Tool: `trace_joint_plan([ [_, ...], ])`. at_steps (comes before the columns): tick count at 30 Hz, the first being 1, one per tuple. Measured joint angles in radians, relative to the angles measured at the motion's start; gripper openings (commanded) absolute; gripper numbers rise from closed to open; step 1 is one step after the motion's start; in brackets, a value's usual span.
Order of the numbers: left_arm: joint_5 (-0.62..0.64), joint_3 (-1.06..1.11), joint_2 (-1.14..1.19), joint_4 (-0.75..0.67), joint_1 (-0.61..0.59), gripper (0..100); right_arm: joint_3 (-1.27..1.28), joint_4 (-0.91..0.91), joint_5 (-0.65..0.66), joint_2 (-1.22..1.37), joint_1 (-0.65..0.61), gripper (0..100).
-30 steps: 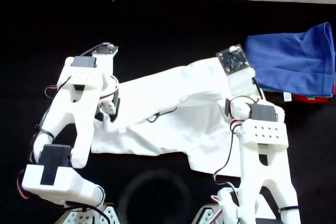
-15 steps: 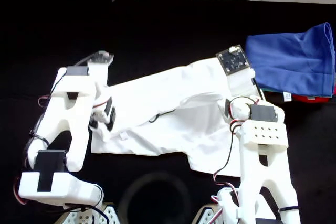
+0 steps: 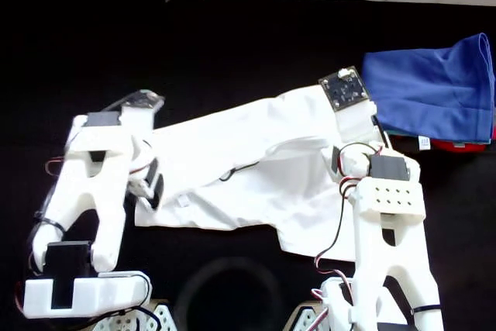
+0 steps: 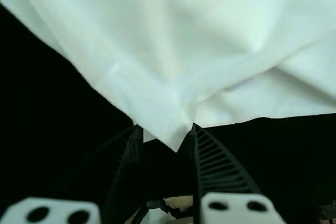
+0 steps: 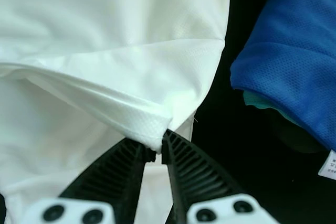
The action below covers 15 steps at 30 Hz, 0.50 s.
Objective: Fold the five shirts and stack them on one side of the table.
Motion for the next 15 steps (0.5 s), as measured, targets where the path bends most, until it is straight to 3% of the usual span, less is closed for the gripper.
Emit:
trace_joint_plan([
  [9, 0.0, 0.144, 0.0, -0.222, 0.015, 17, 0.002, 0.0, 0.0, -0.006, -0.002, 0.5],
  [15, 0.0, 0.155, 0.0, -0.261, 0.014, 16, 0.002, 0.0, 0.0, -0.006, -0.002, 0.5],
])
